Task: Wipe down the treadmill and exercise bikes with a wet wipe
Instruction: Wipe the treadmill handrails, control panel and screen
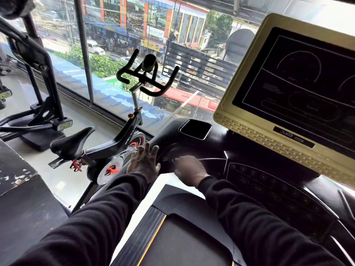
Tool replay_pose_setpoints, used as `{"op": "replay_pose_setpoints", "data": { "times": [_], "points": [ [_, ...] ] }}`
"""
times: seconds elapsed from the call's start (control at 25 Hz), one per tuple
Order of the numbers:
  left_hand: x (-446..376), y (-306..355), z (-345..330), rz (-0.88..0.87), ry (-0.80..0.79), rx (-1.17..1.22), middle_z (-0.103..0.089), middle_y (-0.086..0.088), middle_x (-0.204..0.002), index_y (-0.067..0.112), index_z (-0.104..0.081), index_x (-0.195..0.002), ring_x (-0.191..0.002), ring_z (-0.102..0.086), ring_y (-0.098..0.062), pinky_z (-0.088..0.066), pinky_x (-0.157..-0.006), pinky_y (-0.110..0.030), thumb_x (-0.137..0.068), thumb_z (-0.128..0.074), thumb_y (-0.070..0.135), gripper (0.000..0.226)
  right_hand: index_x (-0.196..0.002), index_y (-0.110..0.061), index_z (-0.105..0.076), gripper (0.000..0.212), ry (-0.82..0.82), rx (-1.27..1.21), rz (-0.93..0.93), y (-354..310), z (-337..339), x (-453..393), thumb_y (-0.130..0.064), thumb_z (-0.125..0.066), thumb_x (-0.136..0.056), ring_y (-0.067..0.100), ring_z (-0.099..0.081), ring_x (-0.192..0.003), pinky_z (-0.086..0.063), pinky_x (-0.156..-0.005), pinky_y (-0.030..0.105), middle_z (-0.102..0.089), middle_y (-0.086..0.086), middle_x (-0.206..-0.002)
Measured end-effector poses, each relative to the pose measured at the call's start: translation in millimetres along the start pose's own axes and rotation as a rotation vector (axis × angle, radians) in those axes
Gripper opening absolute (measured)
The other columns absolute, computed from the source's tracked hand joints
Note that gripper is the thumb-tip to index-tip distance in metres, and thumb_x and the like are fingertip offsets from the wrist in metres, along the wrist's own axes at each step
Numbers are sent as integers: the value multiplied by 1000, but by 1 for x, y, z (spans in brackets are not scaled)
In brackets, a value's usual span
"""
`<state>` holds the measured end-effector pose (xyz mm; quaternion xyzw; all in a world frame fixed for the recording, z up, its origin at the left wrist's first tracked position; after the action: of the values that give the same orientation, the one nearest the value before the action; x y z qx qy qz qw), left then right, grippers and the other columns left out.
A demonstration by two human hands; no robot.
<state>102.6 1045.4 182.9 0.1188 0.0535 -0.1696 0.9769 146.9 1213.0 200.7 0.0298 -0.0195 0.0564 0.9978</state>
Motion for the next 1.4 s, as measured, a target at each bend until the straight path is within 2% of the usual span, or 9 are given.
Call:
{"op": "replay_pose_setpoints", "data": {
  "times": [0.12, 0.28, 0.44, 0.64, 0.8, 0.96, 1.08, 1.32, 1.4],
  "points": [
    [1, 0, -1, 5, 3, 6, -27, -7, -146, 28, -28, -146, -136, -32, -30, -33, -110, -45, -91, -54, 49, 64, -122, -16, -60, 40, 6, 16, -134, 2, 3, -7, -39, -42, -94, 27, -52, -118, -34, -103, 38, -61, 8, -123],
    [0, 1, 0, 7, -13, -4, -24, -8, -150, 28, -27, -146, -137, -29, -31, -31, -111, -46, -92, -52, 50, 64, -121, -17, -58, 35, 1, -12, 66, -16, -8, -6, -32, -45, -92, 28, -52, -117, -34, -104, 37, -61, 7, -121],
    [0, 0, -1, 10, -11, 10, -25, -8, -148, 28, -29, -145, -137, -29, -30, -32, -110, -47, -90, -54, 49, 63, -115, -12, -60, 32, 3, -32, -98, -21, -5, -21, -29, -39, -97, 30, -54, -116, -35, -101, 38, -63, 11, -120],
    [0, 1, 2, 8, 31, 92, -33, -9, -140, 26, -39, -136, -128, -37, -32, -34, -106, -50, -87, -54, 44, 54, -110, -12, -62, 28, 154, -67, 10, -35, -20, -15, -21, -42, -94, 30, -55, -111, -32, -103, 37, -65, 9, -113],
    [1, 1, 2, 13, 31, 87, -33, -8, -142, 26, -39, -135, -128, -37, -31, -35, -105, -49, -89, -52, 42, 51, -113, -11, -62, 32, 89, -44, -60, -38, -19, -22, -26, -40, -95, 30, -53, -115, -31, -105, 40, -63, 11, -116],
    [0, 1, 2, 10, 23, 79, -34, -8, -140, 26, -39, -133, -126, -37, -31, -36, -104, -50, -89, -51, 41, 49, -110, -12, -64, 38, 236, -54, 32, -38, -27, -11, -21, -34, -89, 31, -58, -105, -35, -105, 39, -67, 9, -105],
    [0, 1, 2, 14, 17, 81, -36, -9, -138, 25, -40, -133, -126, -38, -32, -36, -104, -49, -88, -50, 43, 49, -105, -10, -64, 31, 140, -62, -78, -45, -21, -21, -24, -39, -93, 32, -56, -108, -34, -103, 41, -65, 12, -108],
    [-1, 2, 3, 6, 24, 77, -34, -7, -137, 27, -38, -134, -127, -37, -31, -35, -105, -48, -88, -54, 45, 52, -95, -14, -73, 33, 545, -126, 215, -29, -32, 3, -12, -44, -80, 23, -67, -95, -53, -88, 33, -73, 2, -96],
    [0, 2, 2, 5, 12, 49, -31, -7, -139, 28, -35, -136, -130, -35, -30, -34, -107, -47, -86, -56, 50, 59, -91, -15, -73, 28, 544, -275, 131, -36, -32, 12, -15, -46, -84, 21, -66, -90, -53, -80, 29, -72, 0, -93]
  ]
}}
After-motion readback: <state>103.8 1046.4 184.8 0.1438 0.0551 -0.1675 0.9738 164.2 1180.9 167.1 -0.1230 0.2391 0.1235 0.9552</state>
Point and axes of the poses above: each hand's wrist, its own x-axis away from the middle knuckle, its own z-axis out of the back of the hand, y = z × x, the point moved 3 cm from there along -x, towards the middle knuckle
